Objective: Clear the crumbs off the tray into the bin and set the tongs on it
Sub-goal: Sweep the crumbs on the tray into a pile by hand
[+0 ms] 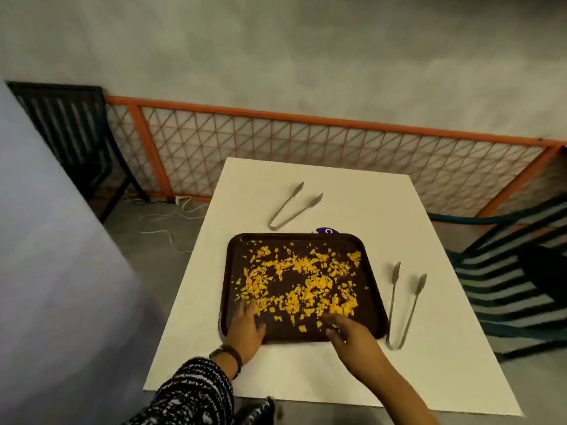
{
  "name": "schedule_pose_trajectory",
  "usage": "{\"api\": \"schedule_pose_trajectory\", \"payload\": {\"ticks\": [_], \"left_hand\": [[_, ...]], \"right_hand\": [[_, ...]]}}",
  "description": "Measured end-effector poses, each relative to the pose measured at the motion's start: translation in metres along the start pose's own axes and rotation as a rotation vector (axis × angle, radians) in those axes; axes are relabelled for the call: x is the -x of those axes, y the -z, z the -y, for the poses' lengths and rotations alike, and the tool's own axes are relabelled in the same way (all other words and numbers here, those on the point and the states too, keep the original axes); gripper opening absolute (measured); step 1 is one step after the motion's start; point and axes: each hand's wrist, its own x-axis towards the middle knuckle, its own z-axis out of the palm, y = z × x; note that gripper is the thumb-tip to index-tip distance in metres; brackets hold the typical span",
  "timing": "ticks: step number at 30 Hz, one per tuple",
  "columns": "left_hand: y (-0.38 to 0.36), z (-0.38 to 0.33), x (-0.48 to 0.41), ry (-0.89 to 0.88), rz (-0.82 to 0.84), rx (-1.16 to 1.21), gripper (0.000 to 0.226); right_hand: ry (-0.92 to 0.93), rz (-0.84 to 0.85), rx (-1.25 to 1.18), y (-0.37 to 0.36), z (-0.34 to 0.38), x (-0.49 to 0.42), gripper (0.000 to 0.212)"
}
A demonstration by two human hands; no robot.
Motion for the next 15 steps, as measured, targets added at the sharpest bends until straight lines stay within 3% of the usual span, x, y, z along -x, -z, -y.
{"api": "schedule_pose_trajectory", "payload": {"ticks": [11,15], "left_hand": [[0.004,0.037,-0.075,-0.078,0.038,-0.239,0.077],[-0.003,0.031,-0.086,-0.044,0.019,-0.269,0.093]], "right_hand": [[-0.146,0.065,-0.029,-0.025,-0.019,-0.046,0.033],[-0.142,0.115,0.061,-0.038,-0.034,-0.049,0.038]]}}
